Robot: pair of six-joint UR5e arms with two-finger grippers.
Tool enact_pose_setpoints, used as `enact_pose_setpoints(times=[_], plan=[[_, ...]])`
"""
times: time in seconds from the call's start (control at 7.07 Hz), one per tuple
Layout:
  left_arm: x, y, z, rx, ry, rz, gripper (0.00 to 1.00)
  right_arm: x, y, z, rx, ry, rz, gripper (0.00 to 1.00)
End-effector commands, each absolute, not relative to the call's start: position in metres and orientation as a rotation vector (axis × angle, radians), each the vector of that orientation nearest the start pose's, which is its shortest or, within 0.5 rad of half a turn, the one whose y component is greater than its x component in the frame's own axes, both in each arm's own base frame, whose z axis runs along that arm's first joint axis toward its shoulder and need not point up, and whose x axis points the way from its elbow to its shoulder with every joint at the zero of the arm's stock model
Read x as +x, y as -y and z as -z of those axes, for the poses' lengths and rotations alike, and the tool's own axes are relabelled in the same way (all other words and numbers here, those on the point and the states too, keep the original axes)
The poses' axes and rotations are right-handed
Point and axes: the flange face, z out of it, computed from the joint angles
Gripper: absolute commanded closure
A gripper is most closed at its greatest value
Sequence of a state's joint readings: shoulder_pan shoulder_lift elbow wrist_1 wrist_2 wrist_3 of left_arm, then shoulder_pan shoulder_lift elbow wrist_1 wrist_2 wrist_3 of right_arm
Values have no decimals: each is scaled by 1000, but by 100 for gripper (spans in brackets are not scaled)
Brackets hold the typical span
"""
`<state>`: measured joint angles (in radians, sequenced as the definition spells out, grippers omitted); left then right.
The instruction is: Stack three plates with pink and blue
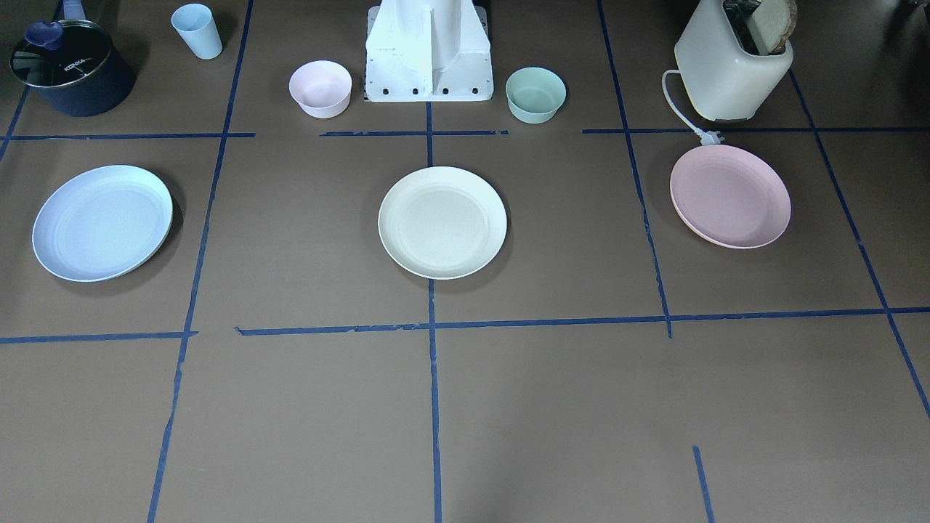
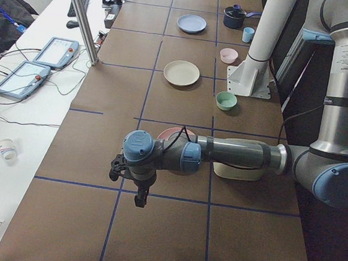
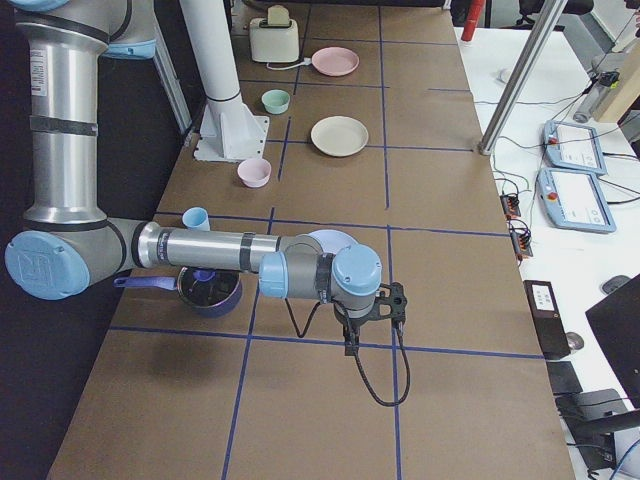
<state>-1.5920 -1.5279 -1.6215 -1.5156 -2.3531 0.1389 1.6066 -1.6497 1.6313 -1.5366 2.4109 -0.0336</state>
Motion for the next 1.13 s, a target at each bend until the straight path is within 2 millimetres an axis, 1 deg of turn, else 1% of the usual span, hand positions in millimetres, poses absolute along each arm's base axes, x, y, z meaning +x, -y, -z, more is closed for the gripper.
enact_pose_setpoints(times=[0.0, 0.28, 0.71, 0.99], plan=[[-72, 469, -661, 14, -784, -92, 0, 76, 458, -656, 48, 842, 3, 0], [-73, 468, -665, 6, -783, -90, 0, 76, 456, -657, 50, 845, 3, 0], [-72, 468, -665, 8, -784, -92, 0, 76, 455, -658, 45, 846, -4, 0], [-72, 472, -655, 46, -792, -105, 0, 76, 458, -655, 51, 844, -8, 0]])
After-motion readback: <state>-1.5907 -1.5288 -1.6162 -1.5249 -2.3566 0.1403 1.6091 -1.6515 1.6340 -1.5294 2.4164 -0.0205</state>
